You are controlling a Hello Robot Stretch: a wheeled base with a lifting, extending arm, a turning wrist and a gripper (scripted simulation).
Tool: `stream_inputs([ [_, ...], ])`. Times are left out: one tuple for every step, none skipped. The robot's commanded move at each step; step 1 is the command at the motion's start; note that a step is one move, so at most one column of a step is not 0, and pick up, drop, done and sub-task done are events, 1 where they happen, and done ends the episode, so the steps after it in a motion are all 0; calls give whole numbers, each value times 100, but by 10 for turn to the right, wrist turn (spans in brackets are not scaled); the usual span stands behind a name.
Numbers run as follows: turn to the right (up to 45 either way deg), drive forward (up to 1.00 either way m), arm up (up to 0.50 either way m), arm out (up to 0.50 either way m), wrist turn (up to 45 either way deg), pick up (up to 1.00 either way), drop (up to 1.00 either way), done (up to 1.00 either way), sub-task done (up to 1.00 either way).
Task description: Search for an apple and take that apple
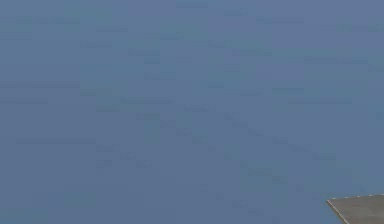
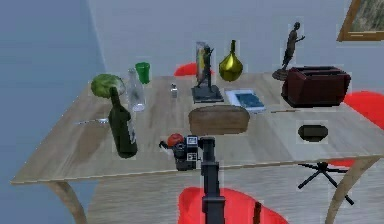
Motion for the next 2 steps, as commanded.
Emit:
stream_inputs([
  [0, 0, 10, 0, 0, 0, 0, 0, 0],
  [0, 0, 0, 0, 0, 0, 0, 100, 0],
])
